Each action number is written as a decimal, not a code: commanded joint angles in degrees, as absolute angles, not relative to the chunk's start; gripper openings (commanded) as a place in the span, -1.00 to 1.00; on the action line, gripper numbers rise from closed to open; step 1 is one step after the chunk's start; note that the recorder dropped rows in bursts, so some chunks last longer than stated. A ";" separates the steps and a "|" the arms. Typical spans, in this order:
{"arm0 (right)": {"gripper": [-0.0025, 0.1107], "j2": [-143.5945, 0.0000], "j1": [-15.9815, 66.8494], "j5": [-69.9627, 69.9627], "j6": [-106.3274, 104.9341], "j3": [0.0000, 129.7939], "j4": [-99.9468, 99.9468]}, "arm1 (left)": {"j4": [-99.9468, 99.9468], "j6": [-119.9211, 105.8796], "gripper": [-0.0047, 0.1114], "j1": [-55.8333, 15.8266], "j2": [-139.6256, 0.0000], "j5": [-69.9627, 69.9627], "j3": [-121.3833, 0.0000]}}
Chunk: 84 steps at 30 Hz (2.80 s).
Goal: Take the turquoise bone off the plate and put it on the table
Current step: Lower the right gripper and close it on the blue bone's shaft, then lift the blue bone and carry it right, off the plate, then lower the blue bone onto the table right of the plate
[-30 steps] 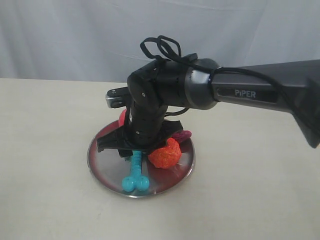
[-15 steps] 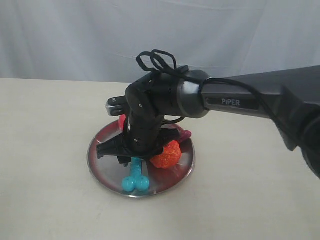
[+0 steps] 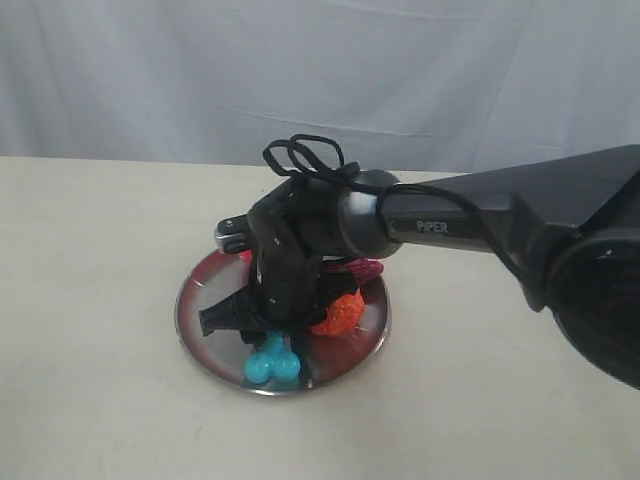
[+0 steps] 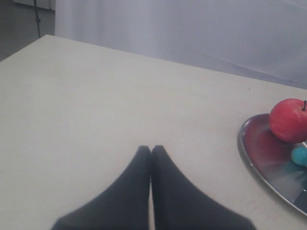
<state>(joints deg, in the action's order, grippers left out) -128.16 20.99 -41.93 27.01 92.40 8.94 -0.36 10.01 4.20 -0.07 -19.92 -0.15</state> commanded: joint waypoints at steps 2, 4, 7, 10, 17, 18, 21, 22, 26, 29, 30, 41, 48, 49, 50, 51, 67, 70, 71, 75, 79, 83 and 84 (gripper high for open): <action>-0.09 -128.81 20.95 -41.27 27.37 92.60 9.78 | -0.42 10.12 -0.92 4.46 0.00 -19.62 0.00; -0.16 -128.81 20.95 -41.26 28.30 92.60 9.78 | -0.42 10.12 -0.92 4.46 0.00 -19.62 0.00; -0.67 -128.70 20.95 -41.16 28.69 92.60 9.78 | -0.42 10.12 -0.92 4.46 0.00 -19.62 0.00; -0.96 -127.53 20.95 -40.81 28.89 92.60 9.78 | -0.42 10.12 -0.92 4.46 0.00 -19.62 0.00; -0.96 -115.00 20.95 -44.68 29.75 92.68 9.15 | -0.42 10.12 -0.92 4.46 0.00 -19.62 0.00; -0.96 -113.00 20.95 -46.25 29.75 92.68 9.15 | -0.42 10.12 -0.92 4.46 0.00 -19.62 0.00; -0.96 -105.13 20.64 -51.84 28.67 92.68 12.64 | -0.42 10.12 -0.92 4.46 0.00 -19.62 0.00; -0.96 -102.33 20.26 -53.91 28.70 92.68 14.33 | -0.42 10.12 -0.92 4.46 0.00 -19.62 0.00; -0.96 -95.38 15.15 -61.72 26.32 92.56 14.94 | -0.42 10.12 -0.92 4.46 0.00 -19.62 0.00; -0.96 -92.02 9.65 -67.82 23.58 90.80 14.94 | -0.42 10.12 -0.92 4.46 0.00 -19.62 0.00; -0.96 -91.19 8.56 -67.33 23.35 89.51 14.94 | -0.42 10.12 -0.92 4.46 0.00 -19.62 0.00; -0.96 -89.30 -1.11 -38.33 25.82 62.78 12.74 | -0.42 10.12 -0.92 4.46 0.00 -19.62 0.00; -0.96 -93.87 -1.91 -33.05 25.82 59.08 13.11 | -0.42 10.12 -0.92 4.46 0.00 -19.62 0.00; -0.96 -94.99 -1.91 -32.74 25.93 59.08 13.11 | -0.42 10.12 -0.92 4.46 0.00 -19.62 0.00; -0.96 -96.08 -1.91 -32.29 25.93 59.08 13.11 | -0.42 10.12 -0.92 4.46 0.00 -19.62 0.00; -0.96 -97.15 -1.91 -31.69 25.93 59.08 12.98 | -0.42 10.12 -0.92 4.46 0.00 -19.62 0.00; -0.96 -108.63 -1.91 -20.71 26.27 59.20 13.09 | -0.42 10.12 -0.92 4.46 0.00 -19.62 0.00; -0.96 -109.80 -1.91 -18.96 26.27 59.20 13.19 | -0.42 10.12 -0.92 4.46 0.00 -19.62 0.00; -0.96 -110.27 -1.91 -18.48 26.61 59.20 13.19 | -0.42 10.12 -0.92 4.46 0.00 -19.62 0.00; -0.96 -111.20 -1.91 -17.50 27.19 59.20 13.19 | -0.42 10.12 -0.92 4.46 0.00 -19.62 0.00; -0.96 -111.20 -1.91 -17.50 27.19 59.20 13.19 | -0.42 10.12 -0.92 4.46 0.00 -19.62 0.00; -0.96 -111.67 -1.91 -18.45 27.19 59.20 13.19 | -0.42 10.12 -0.92 4.46 0.00 -19.62 0.00; -0.96 -111.67 -1.91 -18.45 27.19 59.20 13.19 | -0.42 10.12 -0.92 4.46 0.00 -19.62 0.00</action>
